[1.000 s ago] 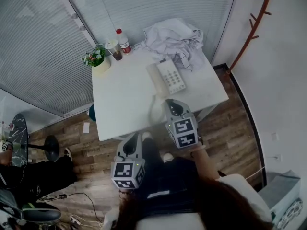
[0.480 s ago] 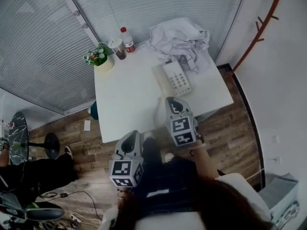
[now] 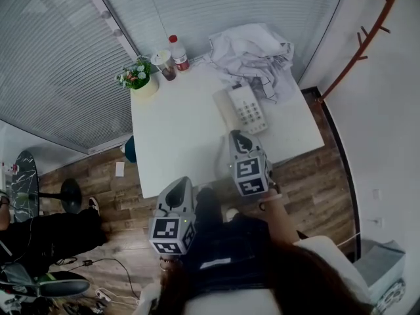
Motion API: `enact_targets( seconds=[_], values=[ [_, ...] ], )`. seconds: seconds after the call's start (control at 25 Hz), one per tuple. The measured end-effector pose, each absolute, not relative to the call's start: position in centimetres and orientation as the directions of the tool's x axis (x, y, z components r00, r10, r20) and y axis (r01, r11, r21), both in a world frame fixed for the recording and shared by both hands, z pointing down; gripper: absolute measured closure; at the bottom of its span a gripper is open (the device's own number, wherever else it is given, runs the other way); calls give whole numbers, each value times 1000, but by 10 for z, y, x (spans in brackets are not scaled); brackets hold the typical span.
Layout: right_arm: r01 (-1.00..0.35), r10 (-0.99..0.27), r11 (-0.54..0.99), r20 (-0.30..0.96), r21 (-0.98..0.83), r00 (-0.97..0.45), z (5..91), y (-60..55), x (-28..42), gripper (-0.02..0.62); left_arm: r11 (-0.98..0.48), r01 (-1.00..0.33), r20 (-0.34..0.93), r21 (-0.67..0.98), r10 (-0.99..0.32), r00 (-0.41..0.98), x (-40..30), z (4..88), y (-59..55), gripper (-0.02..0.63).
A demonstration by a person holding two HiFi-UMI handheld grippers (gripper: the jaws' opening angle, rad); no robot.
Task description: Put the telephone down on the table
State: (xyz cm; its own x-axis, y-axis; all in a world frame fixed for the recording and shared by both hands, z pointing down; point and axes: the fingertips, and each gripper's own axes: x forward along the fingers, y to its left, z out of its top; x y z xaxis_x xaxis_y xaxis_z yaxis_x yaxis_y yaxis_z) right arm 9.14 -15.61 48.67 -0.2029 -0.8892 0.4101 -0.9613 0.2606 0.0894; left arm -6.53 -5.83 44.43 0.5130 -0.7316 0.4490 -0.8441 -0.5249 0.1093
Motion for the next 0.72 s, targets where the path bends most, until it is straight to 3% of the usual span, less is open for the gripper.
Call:
enact_targets(
  seconds=[0.72],
  values=[
    [-939, -895, 299, 391, 167, -216, 486, -211, 86, 565, -510, -850, 465, 134, -725, 508, -78, 450, -116, 598]
  ],
)
